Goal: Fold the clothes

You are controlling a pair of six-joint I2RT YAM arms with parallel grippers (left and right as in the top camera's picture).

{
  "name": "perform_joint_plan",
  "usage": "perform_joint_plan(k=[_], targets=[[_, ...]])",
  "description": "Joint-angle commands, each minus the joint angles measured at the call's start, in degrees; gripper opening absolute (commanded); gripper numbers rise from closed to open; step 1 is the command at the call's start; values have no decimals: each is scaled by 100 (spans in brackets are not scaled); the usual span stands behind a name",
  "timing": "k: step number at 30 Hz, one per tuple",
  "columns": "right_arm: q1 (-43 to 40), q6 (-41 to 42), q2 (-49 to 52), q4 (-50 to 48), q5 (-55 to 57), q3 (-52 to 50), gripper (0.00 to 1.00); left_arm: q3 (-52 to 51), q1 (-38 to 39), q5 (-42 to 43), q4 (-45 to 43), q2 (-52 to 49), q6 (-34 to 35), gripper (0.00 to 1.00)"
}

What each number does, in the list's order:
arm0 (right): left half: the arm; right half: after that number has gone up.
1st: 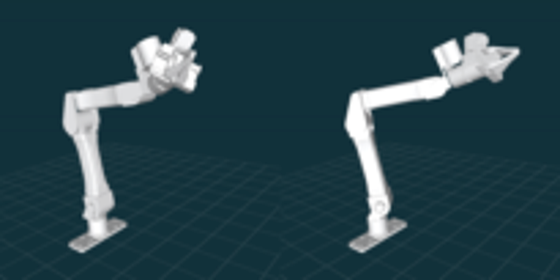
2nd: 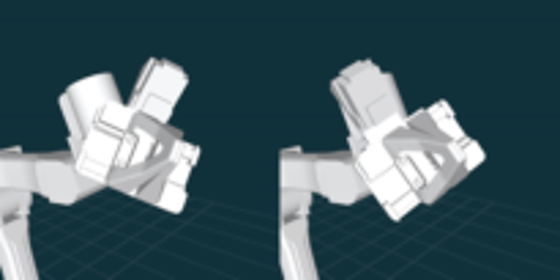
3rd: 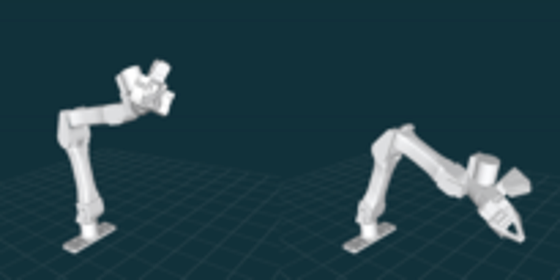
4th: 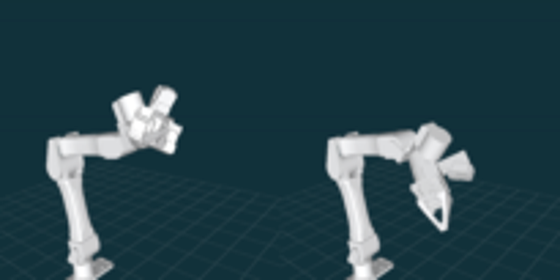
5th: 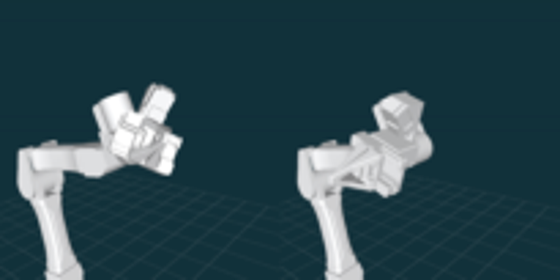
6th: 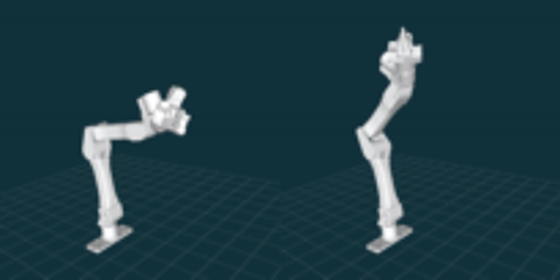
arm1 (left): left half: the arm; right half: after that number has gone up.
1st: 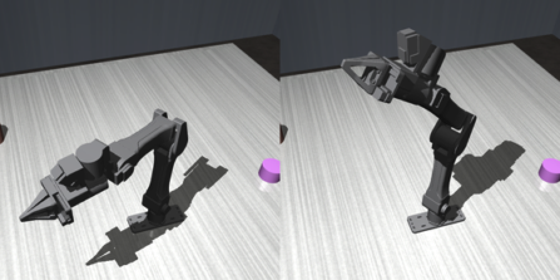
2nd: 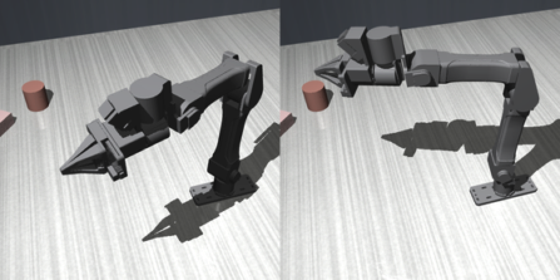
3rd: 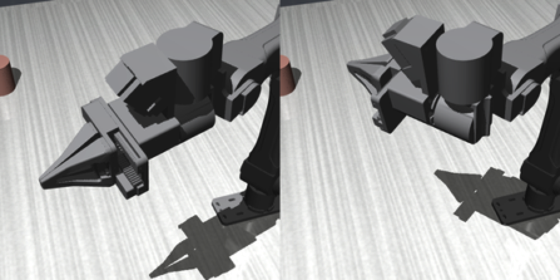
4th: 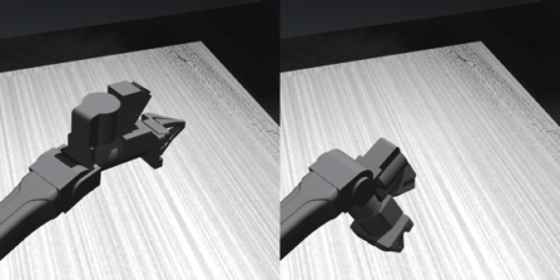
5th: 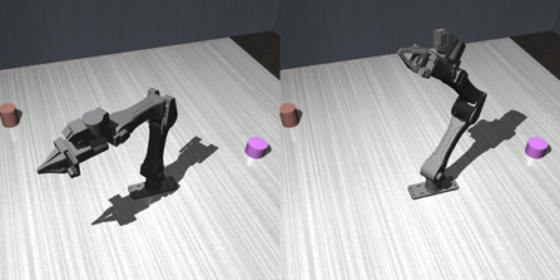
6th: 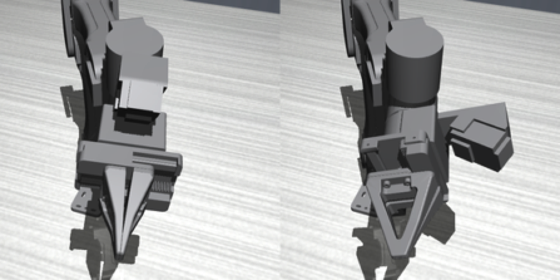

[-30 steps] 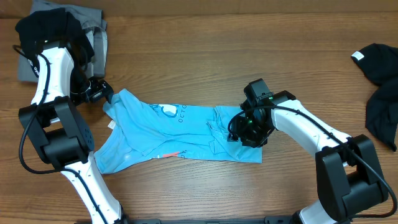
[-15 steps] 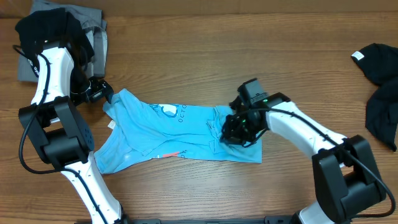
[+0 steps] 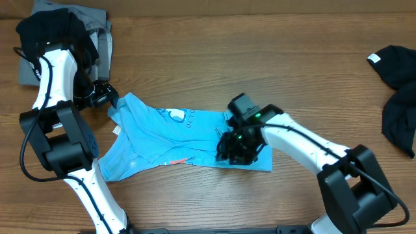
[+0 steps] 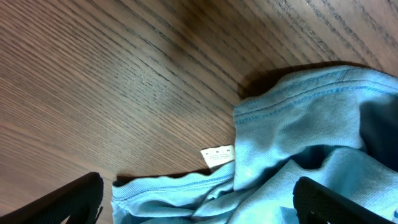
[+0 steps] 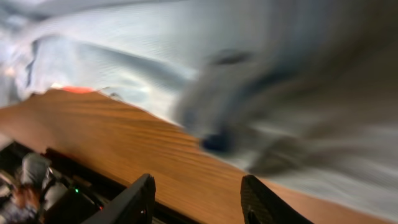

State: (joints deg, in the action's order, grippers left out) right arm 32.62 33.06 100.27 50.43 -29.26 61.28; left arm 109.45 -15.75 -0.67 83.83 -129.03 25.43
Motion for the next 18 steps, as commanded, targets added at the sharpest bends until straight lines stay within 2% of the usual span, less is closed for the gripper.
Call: perform_joint_plan(k=[1,6,9,18], targets=[[-492,-341,-136,354,125,527,48,85,46,26,13,-17,-13,100],[-1117,-632,-214,452,223,774,53,85,44,24,9,-17,-13,100],[-1333,-636,-210,221,225,765,62,85,44,26,-13,-17,-13,100],[-1040,-407,-22,-376,328,501,61,85,46,26,-66,-17,-11,100]])
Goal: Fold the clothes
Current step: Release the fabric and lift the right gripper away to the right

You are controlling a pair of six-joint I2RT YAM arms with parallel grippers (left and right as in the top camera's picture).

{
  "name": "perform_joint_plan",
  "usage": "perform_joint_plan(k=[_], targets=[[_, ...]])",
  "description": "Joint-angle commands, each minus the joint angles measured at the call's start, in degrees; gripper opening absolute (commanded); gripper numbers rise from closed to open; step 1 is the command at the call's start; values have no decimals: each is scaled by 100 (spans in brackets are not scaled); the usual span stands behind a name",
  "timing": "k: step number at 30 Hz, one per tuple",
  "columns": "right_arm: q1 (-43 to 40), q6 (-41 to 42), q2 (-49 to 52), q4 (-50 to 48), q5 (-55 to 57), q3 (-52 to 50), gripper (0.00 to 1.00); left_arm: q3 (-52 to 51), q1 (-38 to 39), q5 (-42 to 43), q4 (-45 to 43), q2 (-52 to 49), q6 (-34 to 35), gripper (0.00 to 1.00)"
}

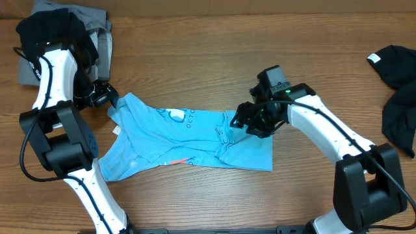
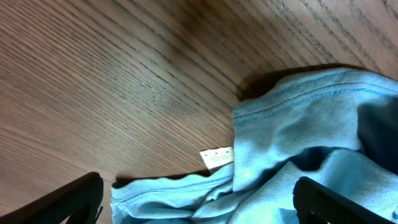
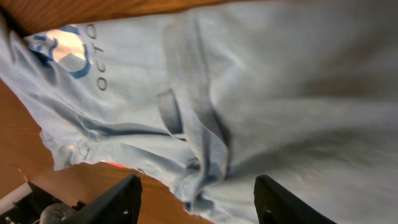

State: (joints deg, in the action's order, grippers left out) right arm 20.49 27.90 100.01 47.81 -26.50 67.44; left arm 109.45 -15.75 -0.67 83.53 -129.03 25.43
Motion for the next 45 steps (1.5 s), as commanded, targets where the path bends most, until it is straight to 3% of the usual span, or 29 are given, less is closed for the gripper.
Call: perform_joint_plan(k=[1,21,34,41,45], targets=[[243,229,70,-203,59,-164,60,85,46,28,-44,-17,-11,100],[564,540,533,-673,533,-328,59,85,46,28,-48,-17,-13,100],[1169,1034,654,-1534,39,-332,59,85,44,26,-44,-17,-13,100],[1196,1025,651,-2337,-1384,-282,57,85,46,26,-44,-17,-13,100],[988,719,525,-1967,-1473,24,56,85,44,24,-52,-17,-13,100]])
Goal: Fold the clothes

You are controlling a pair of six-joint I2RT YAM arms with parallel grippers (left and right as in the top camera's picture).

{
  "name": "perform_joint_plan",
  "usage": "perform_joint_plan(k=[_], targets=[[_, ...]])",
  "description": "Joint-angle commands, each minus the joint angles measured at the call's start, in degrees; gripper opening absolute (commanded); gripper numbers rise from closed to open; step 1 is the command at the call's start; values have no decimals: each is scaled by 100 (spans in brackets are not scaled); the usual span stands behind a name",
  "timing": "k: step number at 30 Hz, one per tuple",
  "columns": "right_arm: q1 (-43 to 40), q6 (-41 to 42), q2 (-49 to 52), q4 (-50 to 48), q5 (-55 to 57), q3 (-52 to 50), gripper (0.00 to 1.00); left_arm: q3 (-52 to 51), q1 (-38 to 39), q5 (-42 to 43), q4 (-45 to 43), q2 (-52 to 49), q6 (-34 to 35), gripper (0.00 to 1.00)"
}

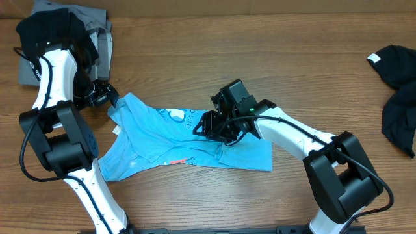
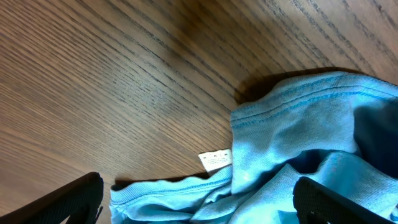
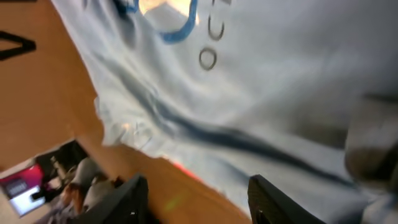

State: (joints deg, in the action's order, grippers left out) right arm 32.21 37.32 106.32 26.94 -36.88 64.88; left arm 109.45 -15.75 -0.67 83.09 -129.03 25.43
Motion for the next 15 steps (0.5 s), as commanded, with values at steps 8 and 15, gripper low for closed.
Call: perform_joint_plan(k=[8,15], targets=[[-1329,-977,-820,2450,1075,1137,100,44,31,4,-308,-20,-575,100],[-2850,-1945,-914,3755,1587,1353,100,-153,-334,1325,-584,-20,-1735,100]])
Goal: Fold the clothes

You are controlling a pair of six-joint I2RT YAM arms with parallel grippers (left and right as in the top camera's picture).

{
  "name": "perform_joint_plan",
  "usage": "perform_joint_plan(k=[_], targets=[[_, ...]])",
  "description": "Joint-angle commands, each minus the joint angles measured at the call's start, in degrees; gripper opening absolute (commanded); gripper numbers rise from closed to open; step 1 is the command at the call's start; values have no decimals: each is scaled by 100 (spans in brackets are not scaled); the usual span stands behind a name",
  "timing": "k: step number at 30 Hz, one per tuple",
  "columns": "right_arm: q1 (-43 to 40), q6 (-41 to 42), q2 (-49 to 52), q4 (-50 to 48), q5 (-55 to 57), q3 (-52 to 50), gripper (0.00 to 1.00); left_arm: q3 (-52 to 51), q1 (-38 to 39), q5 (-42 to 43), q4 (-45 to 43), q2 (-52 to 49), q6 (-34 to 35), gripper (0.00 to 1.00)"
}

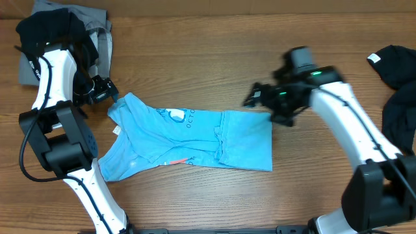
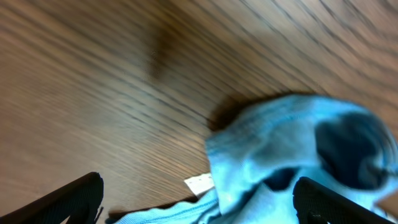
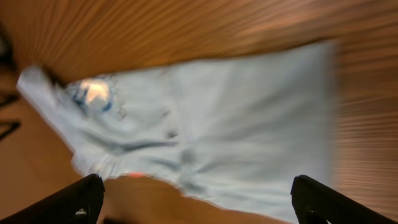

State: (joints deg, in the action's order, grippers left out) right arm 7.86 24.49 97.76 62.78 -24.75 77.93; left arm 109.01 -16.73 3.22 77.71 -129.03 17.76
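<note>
A light blue T-shirt point(image 1: 188, 140) lies spread and wrinkled on the wooden table, its left half bunched, a white-and-blue print facing up. The whole shirt point(image 3: 205, 124) shows below in the right wrist view. My left gripper point(image 1: 104, 90) hovers open at the shirt's upper left corner; its view shows the folded blue edge point(image 2: 280, 143) and a white label point(image 2: 200, 182) between the wide-apart fingers point(image 2: 68, 199). My right gripper point(image 1: 260, 97) is raised above the shirt's upper right corner, open and holding nothing.
A pile of black and grey clothes point(image 1: 62, 32) sits at the table's back left corner, behind the left arm. Another black garment point(image 1: 398, 91) lies at the right edge. Bare wood point(image 1: 195, 58) runs behind the shirt.
My right gripper has left the shirt's middle and now stands higher, over its upper right corner. The left gripper has shifted slightly away from the collar edge. The shirt lies as before.
My right gripper was open low over the shirt's lower right part, then at its upper right edge, then over its middle near the print, and now raised at the right. The left gripper stayed open by the collar corner. The shirt's outline barely changed.
</note>
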Motion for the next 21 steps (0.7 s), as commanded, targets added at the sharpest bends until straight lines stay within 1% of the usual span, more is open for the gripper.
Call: perform_joint_plan(k=[1,5,7,12,16,18,21], targets=[[-590,-802,-57,232,374,24,100,-118,-299,1145,-68,-22,-1231,100],[-1073,-1021,-57,313,372,-52,100,-129,-555,2105,-35,-22,-2173,100],[-1220,-1091,-52,286,372,-72,100,-129,-667,2542,249,-22,-2485,100],[-1244,-1130,-50,107,376,-72,100,-129,-704,2223,940,-22,-2505,100],[-1244,-1154,-50,-44,376,-72,100,-129,-702,2223,1248,-20,-2507,100],[-1244,-1320,-50,-4,380,-72,100,-129,-702,2223,1438,-13,-2511,100],[-1244,-1517,-50,129,472,-72,100,-129,-704,2212,1707,98,-2575,96]])
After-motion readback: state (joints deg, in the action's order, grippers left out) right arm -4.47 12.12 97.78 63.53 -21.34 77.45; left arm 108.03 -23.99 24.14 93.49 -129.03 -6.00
